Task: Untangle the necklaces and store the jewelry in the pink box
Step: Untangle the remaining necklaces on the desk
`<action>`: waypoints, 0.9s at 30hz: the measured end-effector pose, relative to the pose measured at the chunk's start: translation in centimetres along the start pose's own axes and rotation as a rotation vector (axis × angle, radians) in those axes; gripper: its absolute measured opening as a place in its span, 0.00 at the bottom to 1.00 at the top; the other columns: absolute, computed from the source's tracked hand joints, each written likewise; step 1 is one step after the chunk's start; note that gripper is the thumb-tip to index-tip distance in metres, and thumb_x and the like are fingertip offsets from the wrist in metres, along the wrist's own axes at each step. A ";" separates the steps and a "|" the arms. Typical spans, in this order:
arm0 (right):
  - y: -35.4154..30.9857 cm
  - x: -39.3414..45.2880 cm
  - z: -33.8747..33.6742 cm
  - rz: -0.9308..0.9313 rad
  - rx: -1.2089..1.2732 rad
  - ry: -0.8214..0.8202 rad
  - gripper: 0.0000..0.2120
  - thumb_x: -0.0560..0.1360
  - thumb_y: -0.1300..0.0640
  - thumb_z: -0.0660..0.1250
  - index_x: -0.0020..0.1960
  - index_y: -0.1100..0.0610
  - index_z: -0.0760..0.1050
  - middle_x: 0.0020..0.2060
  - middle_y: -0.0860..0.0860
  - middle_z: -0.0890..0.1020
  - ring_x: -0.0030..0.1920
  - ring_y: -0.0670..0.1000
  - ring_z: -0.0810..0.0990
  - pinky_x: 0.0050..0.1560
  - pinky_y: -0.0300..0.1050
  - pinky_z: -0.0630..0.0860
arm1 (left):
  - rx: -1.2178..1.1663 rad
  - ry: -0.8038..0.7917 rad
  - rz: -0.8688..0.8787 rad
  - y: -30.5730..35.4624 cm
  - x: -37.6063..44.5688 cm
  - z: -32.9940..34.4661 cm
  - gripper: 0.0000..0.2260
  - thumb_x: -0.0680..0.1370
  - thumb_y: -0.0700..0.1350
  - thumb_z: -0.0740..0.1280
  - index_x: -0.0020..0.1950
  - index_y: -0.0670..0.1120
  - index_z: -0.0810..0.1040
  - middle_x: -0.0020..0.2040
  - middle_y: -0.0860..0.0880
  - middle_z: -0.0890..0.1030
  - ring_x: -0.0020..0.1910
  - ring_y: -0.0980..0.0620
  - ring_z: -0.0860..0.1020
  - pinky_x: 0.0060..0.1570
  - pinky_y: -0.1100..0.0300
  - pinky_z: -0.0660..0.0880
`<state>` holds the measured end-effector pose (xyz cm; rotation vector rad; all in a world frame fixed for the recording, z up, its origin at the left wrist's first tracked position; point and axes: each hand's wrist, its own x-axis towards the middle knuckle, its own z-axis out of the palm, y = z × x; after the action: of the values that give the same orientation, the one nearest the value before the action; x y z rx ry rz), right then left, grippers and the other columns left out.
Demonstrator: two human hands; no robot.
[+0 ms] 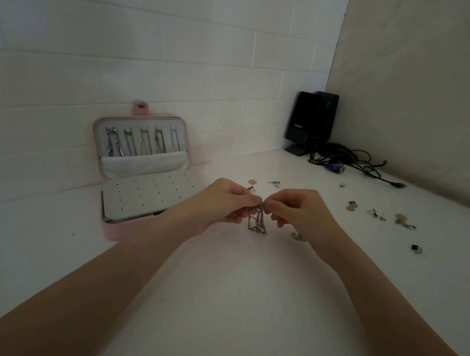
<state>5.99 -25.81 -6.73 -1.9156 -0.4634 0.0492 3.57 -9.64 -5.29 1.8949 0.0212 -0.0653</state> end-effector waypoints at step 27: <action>-0.9 -0.5 -0.1 -0.089 0.019 -0.098 0.04 0.73 0.62 0.69 0.40 0.62 0.80 0.26 0.48 0.78 0.25 0.39 0.73 0.27 0.29 0.67 | -0.165 -0.286 -0.223 0.0 -0.2 -1.3 0.10 0.76 0.48 0.66 0.44 0.42 0.79 0.32 0.50 0.75 0.29 0.58 0.70 0.31 0.67 0.72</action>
<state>5.24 -25.81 -5.93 -1.8774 -0.6116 0.0887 3.43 -8.38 -4.85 1.6969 0.0412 -0.4718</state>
